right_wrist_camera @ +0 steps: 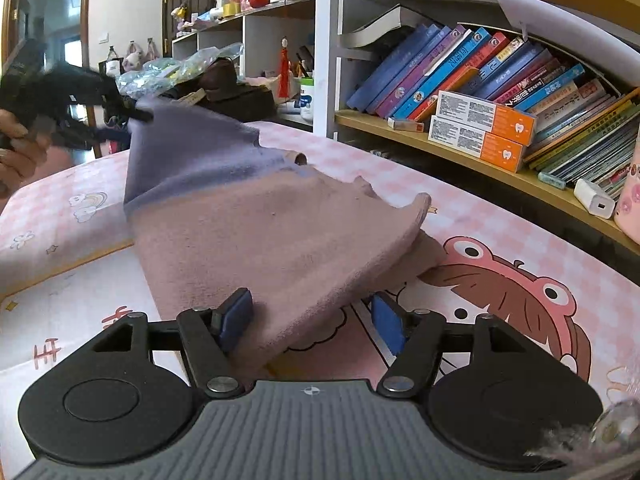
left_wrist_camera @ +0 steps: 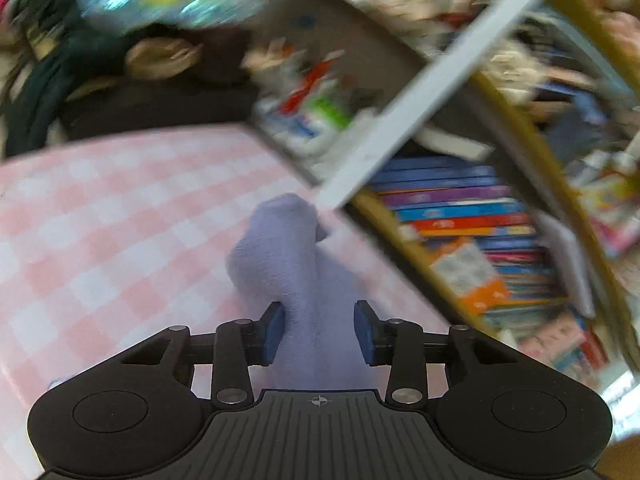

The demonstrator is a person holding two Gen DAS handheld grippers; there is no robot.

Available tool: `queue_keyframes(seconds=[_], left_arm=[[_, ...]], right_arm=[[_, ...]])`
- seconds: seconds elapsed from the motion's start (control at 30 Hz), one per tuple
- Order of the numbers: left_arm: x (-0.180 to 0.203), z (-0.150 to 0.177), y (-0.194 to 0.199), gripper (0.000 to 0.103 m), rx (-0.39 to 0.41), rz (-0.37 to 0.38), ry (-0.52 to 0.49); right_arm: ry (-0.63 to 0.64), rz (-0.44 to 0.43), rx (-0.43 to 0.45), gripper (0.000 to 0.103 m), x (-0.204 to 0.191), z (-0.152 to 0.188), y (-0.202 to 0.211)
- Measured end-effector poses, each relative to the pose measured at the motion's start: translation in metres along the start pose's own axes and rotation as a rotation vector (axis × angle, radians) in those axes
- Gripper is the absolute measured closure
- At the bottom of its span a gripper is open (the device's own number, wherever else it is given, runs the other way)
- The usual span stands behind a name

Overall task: Fold clothes
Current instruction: 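Pinch the lavender edge with the left tool and lift it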

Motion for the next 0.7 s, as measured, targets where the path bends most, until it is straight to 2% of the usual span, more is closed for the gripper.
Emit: queue_keyframes(seconds=[0.07,0.13,0.27,0.37,0.43,0.5,0.6,0.63,0.7], left_arm=[[-0.018,0.002,-0.008,0.065,-0.022,-0.021,0.076],[-0.028,0.005,-0.015,0.065,-0.039,-0.044,0.110],[-0.039,0.003,-0.023,0.065,-0.023,-0.022,0.168],[-0.048,0.002,-0.029,0.068,-0.018,0.021,0.238],[-0.051,0.003,-0.031,0.080,-0.019,0.037,0.263],[-0.048,0.005,-0.030,0.093,-0.015,0.031,0.219],[-0.002,0.001,0.002,0.094,0.073,0.093,-0.078],[0.009,0.000,0.011,0.094,0.088,0.117,-0.140],[0.021,-0.002,0.023,0.093,0.095,0.155,-0.203]], right_arm=[[-0.001,0.000,-0.001,0.038,0.000,0.000,0.000],[-0.008,-0.002,-0.004,0.036,0.001,0.000,0.000],[-0.022,-0.004,-0.010,0.034,0.002,0.000,-0.001],[-0.017,-0.001,-0.010,0.034,0.002,0.001,-0.001],[-0.016,-0.001,-0.010,0.034,0.001,0.001,-0.001],[-0.017,-0.001,-0.010,0.034,0.001,0.001,-0.001],[-0.023,-0.006,-0.012,0.034,0.002,0.001,-0.001],[-0.027,-0.008,-0.014,0.034,0.002,0.001,-0.001],[-0.032,-0.013,-0.016,0.034,0.003,0.001,-0.001]])
Point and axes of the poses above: each gripper's, at about its wrist camera, not at the fingertips, and y roughly against the way its jaws point, x to its right, z to its underside, the point moved 4 cm from there along -y, roughly the way its jaws point, and after that the axes turned 5 degrees about -y, right-handed, at the moved point
